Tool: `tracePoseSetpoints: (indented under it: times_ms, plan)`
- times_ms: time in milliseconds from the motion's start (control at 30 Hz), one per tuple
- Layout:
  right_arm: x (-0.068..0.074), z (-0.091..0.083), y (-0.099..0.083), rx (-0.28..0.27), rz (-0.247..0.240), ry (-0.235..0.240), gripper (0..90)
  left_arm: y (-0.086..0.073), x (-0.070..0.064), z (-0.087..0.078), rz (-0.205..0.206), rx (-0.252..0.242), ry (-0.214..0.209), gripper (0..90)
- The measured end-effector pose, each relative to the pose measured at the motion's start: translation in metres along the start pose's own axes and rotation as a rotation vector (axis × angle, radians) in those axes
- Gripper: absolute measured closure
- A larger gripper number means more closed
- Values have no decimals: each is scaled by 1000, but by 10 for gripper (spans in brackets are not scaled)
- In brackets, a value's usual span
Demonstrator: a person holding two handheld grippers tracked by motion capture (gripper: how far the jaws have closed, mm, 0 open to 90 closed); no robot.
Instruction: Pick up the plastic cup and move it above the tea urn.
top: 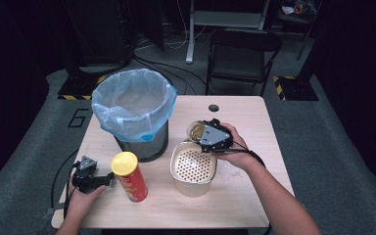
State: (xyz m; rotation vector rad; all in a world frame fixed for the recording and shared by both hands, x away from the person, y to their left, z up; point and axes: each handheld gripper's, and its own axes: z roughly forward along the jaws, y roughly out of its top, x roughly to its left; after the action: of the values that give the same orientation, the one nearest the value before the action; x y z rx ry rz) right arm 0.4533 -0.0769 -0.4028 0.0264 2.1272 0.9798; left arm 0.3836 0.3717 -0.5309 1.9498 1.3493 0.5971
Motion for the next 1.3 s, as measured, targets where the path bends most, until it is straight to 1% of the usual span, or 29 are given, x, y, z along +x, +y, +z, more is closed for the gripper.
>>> tracePoseSetpoints:
  times_ms: [133,167,200,233,267,300,333,367,400,433,467,500,567,600,633,667,733,767,800,867,933,967,1000,1100,1133,1200,1233,1267,1300]
  plan:
    - [10,-3,5,10,-100,-45,386,0,0,0,1,1,0,152]
    - [13,-3,6,16,-140,-66,388,0,0,0,0,0,0,152]
    - [16,-3,8,35,-187,-94,389,0,0,0,0,0,0,152]
    - [16,-3,8,35,-187,-94,389,0,0,0,0,0,0,152]
    - [23,-4,10,62,-271,-132,391,0,0,0,0,0,0,152]
    - [26,-4,11,69,-306,-143,392,0,0,0,0,0,0,152]
    - [26,-4,11,69,-306,-143,392,0,0,0,0,0,0,152]
    - [33,-5,13,97,-424,-174,396,0,0,0,0,0,0,152]
    - [33,-5,13,97,-424,-174,396,0,0,0,0,0,0,152]
    - [35,-5,14,99,-448,-178,398,0,0,0,0,0,0,152]
    - [41,-8,17,108,-553,-219,399,0,0,0,0,0,0,152]
    - [43,-8,17,115,-591,-228,400,0,0,0,0,0,0,152]
    - [49,-10,19,122,-701,-268,400,0,0,0,0,1,0,152]
    - [51,-11,19,128,-745,-276,400,0,0,0,0,0,0,152]
    - [51,-11,19,128,-745,-276,400,0,0,0,0,0,0,152]
    - [55,-11,19,144,-821,-308,400,0,0,0,0,0,0,152]
    - [57,-12,19,151,-892,-341,401,0,0,0,0,0,0,152]
    - [57,-12,19,151,-892,-341,401,0,0,0,0,0,0,152]
    - [59,-12,19,171,-985,-373,402,0,0,0,0,0,0,152]
    - [59,-12,18,181,-1013,-373,402,0,0,0,-1,0,0,152]
    - [61,-13,18,188,-1075,-390,402,0,0,0,-1,0,0,152]
    - [61,-13,18,187,-1070,-372,402,0,0,0,0,0,0,152]
    - [62,-13,18,181,-1081,-369,402,0,0,0,0,0,0,152]
    - [62,-14,20,191,-1112,-370,402,0,0,0,0,0,0,152]
    - [61,-15,20,188,-1098,-370,401,0,0,0,-1,0,0,152]
    - [61,-16,20,187,-1095,-373,401,0,0,0,0,0,0,152]
    - [61,-17,21,188,-1098,-363,401,0,0,0,-1,0,0,152]
    - [61,-17,21,188,-1111,-362,400,0,0,0,-1,0,0,152]
    - [61,-17,21,188,-1111,-362,400,0,0,0,-1,0,0,152]
